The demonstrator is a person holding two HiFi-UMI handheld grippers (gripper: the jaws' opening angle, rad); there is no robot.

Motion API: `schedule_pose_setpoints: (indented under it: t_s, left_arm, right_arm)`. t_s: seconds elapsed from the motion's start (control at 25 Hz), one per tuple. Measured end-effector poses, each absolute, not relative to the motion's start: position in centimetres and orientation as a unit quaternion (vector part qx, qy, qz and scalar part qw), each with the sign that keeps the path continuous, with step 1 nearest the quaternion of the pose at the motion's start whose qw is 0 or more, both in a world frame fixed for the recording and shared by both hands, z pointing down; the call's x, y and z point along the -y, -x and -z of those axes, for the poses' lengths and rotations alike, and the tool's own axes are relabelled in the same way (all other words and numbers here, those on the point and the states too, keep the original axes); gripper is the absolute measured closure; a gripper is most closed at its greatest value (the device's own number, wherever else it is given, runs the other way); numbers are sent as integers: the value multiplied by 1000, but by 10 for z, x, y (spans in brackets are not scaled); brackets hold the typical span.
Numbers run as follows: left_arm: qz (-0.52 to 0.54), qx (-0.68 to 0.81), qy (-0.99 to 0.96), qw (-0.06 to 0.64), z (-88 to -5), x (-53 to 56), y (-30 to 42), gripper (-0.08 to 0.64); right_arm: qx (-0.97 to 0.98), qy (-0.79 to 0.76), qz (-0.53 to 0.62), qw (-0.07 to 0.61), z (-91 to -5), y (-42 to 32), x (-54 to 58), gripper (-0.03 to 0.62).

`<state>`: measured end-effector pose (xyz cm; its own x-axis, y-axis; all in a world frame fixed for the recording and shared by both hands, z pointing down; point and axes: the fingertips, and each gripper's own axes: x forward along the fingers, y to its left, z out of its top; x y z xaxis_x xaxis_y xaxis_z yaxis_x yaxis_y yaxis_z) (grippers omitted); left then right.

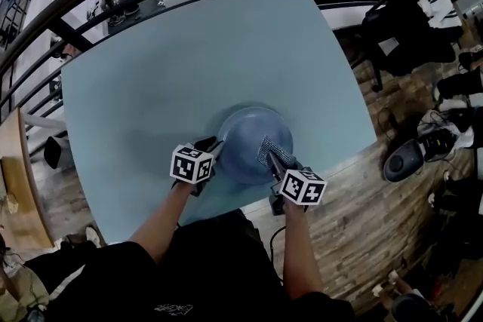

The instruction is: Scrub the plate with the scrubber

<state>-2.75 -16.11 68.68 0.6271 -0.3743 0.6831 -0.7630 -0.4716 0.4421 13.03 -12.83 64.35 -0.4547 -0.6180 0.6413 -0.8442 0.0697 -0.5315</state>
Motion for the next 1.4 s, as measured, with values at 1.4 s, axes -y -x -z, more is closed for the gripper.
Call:
schedule_pose_setpoints:
  t_s: [1.4]
  left_arm:
    - [-263,358,-806,391,-703,171,22,495]
  right_arm:
    - [640,-476,-598,81,-699,-100,206,506]
